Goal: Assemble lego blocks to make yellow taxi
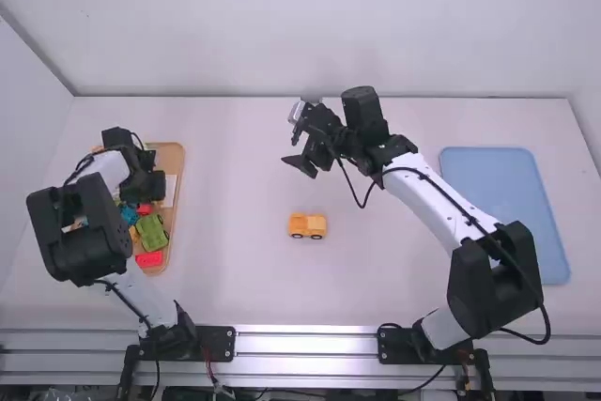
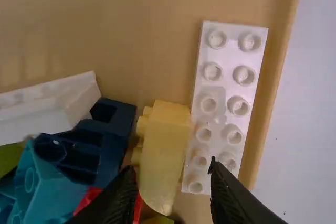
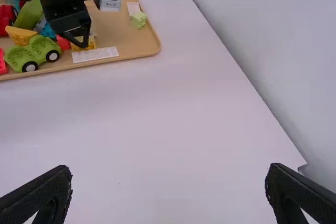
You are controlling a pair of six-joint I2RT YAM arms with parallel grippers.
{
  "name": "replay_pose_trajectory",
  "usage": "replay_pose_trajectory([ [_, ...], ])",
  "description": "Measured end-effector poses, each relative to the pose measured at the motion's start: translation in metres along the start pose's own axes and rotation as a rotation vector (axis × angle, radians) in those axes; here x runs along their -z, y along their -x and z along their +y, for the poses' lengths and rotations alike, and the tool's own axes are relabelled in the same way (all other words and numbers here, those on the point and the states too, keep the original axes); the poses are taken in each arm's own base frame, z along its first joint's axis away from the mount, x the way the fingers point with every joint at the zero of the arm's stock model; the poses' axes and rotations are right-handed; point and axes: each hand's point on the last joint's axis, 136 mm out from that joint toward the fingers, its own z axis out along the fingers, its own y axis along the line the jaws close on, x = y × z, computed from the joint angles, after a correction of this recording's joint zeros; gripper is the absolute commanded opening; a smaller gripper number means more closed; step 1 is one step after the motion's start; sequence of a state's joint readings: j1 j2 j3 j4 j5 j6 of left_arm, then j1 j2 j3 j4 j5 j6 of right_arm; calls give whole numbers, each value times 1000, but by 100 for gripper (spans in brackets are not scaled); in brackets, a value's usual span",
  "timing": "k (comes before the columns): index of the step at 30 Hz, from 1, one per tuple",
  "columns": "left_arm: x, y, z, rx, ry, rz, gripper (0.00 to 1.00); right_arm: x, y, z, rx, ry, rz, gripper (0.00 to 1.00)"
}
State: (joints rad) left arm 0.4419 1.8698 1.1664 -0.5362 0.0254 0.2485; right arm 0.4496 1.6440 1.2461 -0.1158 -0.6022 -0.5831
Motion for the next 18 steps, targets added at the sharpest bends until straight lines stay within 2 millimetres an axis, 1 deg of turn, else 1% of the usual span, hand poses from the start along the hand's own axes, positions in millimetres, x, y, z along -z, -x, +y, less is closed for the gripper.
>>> replay_pose_trajectory([
  [4, -1, 2, 1, 4, 7, -10, 36, 0, 0, 0, -1, 0, 0, 99],
  [9, 0, 3, 11, 47, 64, -9, 38, 0, -1, 0, -4, 1, 3, 98],
  [18, 0, 4, 13, 62, 75, -14, 38, 0, -1, 1, -4, 3, 6, 98],
])
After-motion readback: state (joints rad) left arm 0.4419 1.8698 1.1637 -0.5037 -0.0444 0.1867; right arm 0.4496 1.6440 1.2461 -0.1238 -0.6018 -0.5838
